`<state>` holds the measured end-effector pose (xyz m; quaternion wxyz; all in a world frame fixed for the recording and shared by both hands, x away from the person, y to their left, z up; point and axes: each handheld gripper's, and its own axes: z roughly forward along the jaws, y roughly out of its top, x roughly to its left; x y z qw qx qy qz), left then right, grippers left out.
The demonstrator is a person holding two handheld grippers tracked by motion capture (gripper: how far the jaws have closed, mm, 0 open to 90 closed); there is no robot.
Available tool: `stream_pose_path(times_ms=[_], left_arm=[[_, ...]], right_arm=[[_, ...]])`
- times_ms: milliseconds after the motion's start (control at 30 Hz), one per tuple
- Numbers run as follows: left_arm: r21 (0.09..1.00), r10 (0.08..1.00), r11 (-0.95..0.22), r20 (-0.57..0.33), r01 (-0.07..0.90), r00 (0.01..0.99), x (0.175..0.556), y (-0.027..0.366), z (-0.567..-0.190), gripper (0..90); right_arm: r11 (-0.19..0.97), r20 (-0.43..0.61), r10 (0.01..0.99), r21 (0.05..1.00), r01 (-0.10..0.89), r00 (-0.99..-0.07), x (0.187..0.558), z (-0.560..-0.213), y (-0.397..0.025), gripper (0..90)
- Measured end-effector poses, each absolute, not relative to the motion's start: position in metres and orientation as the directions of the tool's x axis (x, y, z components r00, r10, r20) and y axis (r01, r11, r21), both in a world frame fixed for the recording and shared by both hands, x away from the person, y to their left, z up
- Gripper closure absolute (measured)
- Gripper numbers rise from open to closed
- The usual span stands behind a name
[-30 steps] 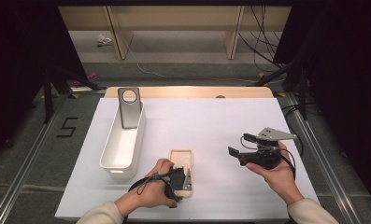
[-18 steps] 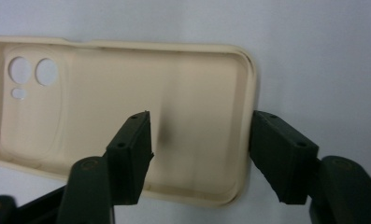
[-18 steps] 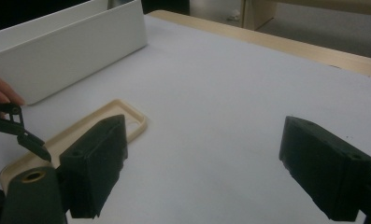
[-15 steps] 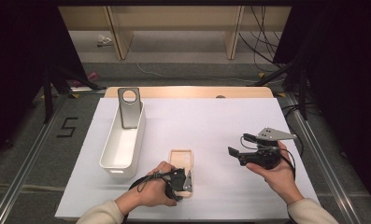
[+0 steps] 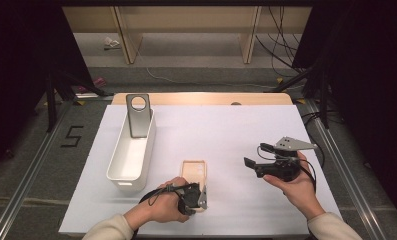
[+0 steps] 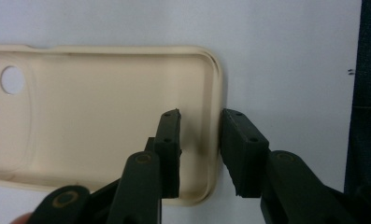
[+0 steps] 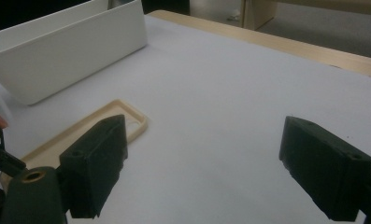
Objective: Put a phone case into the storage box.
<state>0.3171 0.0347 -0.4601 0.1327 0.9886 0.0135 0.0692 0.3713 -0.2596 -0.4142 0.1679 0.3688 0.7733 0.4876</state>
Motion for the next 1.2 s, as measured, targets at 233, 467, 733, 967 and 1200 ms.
stream_pose_path(times_ms=[233, 467, 733, 967, 1200], left_arm=[[0.237, 0.016, -0.971, 0.143, -0.018, 0.990, 0.3152, 0.0310, -0.4595, 70.6], [0.229, 0.002, -0.973, 0.146, -0.031, 0.989, 0.3146, 0.0302, -0.4592, 72.2], [0.221, -0.015, -0.974, 0.153, -0.049, 0.988, 0.3126, 0.0288, -0.4589, 77.9], [0.214, -0.035, -0.974, 0.160, -0.069, 0.986, 0.3112, 0.0288, -0.4584, 81.0], [0.235, -0.020, -0.970, 0.150, -0.055, 0.988, 0.3118, 0.0305, -0.4583, 84.6]], right_arm=[[0.253, 0.100, 0.733, 0.878, 0.406, -0.673, 0.3712, -0.4142, -0.2594, 16.2], [0.254, 0.100, 0.733, 0.878, 0.407, -0.673, 0.3710, -0.4139, -0.2597, 16.1], [0.252, 0.100, 0.733, 0.878, 0.406, -0.673, 0.3712, -0.4142, -0.2594, 16.2], [0.254, 0.100, 0.732, 0.878, 0.407, -0.674, 0.3709, -0.4138, -0.2597, 16.1], [0.253, 0.101, 0.734, 0.877, 0.408, -0.672, 0.3710, -0.4139, -0.2598, 16.1]])
